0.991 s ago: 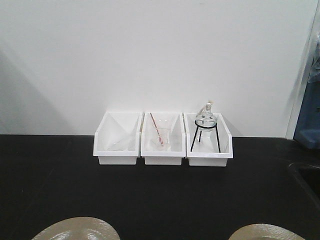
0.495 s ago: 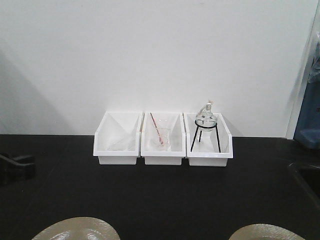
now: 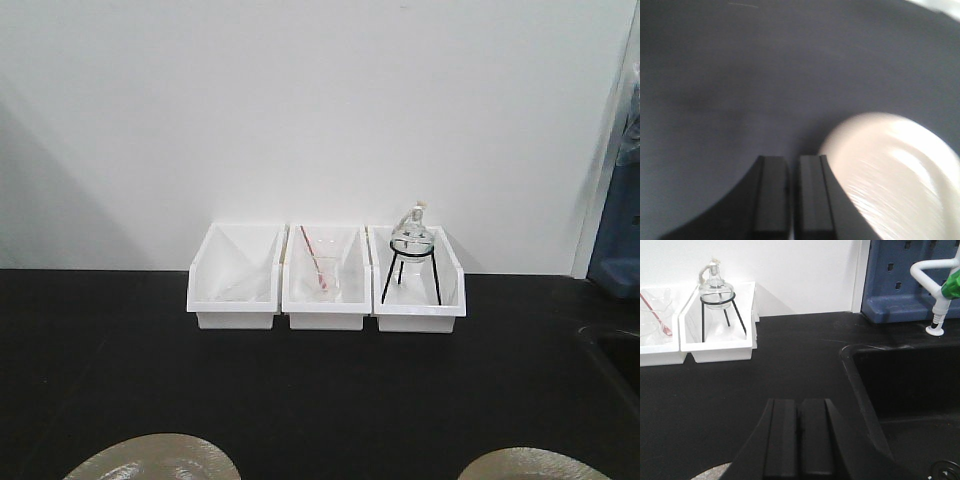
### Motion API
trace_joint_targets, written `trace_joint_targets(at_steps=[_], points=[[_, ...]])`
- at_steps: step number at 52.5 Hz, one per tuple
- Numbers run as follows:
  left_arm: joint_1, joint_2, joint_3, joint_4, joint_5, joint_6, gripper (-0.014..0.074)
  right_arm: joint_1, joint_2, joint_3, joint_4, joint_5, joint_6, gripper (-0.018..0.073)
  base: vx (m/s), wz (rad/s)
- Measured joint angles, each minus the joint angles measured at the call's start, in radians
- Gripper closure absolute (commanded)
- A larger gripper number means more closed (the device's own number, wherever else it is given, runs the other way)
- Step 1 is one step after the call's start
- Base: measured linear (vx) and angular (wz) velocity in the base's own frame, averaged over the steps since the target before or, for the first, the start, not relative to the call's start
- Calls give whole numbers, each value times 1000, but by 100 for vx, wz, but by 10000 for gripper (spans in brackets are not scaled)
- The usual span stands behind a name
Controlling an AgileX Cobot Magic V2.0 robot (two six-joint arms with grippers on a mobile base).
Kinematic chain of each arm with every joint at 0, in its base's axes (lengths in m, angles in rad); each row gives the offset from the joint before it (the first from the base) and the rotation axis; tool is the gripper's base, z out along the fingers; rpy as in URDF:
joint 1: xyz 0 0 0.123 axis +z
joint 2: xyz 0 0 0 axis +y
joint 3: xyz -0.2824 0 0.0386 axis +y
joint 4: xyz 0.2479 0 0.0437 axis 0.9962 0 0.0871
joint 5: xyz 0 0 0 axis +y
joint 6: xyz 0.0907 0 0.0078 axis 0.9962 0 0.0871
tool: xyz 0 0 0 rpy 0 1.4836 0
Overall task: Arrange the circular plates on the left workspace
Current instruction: 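Grasp the beige plate rim with the left gripper and lift it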
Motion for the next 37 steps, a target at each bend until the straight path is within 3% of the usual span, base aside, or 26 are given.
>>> trace_joint_targets(at_steps=[4, 7, 18, 22, 37], points=[[50, 49, -5, -45, 3, 16, 535, 8, 7, 0, 0, 0, 0, 563, 0, 0], [67, 120, -6, -110, 21, 72, 547, 10, 8, 0, 0, 1, 0, 563, 0, 0], [72, 353, -6, -399, 144, 429, 542, 10, 14, 0, 5, 1, 0, 563, 0, 0], [72, 420, -8, -471, 189, 515, 536, 10, 14, 0, 5, 1, 0, 563, 0, 0], [72, 551, -8, -538, 259, 650, 430, 10, 14, 0, 5, 1, 0, 563, 0, 0]])
